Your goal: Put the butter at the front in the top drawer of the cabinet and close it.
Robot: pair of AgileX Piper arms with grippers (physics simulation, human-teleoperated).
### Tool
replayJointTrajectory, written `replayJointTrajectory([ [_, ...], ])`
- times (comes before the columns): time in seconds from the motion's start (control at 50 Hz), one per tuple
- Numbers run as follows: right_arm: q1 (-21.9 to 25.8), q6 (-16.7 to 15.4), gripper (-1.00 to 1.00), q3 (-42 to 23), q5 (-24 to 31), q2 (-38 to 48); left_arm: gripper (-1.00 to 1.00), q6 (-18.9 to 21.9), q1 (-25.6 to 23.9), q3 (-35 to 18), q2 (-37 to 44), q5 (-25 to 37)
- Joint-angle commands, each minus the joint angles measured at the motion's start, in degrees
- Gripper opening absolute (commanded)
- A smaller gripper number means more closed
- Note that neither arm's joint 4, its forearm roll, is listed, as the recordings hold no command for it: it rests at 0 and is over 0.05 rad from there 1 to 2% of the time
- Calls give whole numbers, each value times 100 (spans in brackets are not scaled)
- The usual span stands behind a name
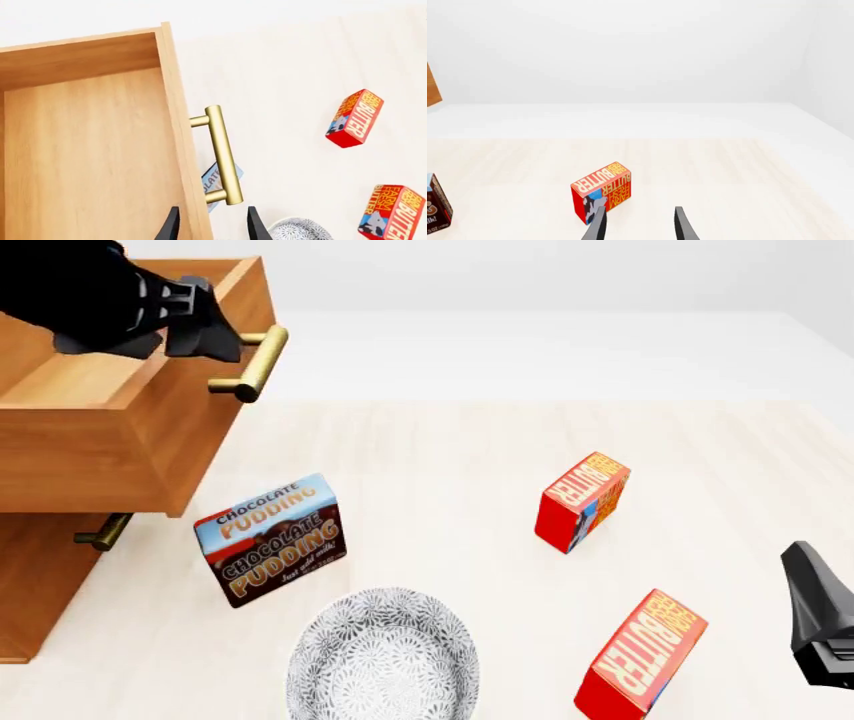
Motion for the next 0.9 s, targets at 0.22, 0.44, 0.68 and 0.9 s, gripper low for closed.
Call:
replayJointTrajectory([
  [0.22,1,-5,100,7,-7,1,100,469,144,-626,-146,587],
  [0.44,2,-6,100,7,-8,1,100,822,-107,-902,-96,730],
  [0.68,1,-6,100,7,-9,1,100,1113,-525,-1073,41,692],
  [0.9,2,-5,100,7,-8,1,100,1259,-969,-1220,247,639],
])
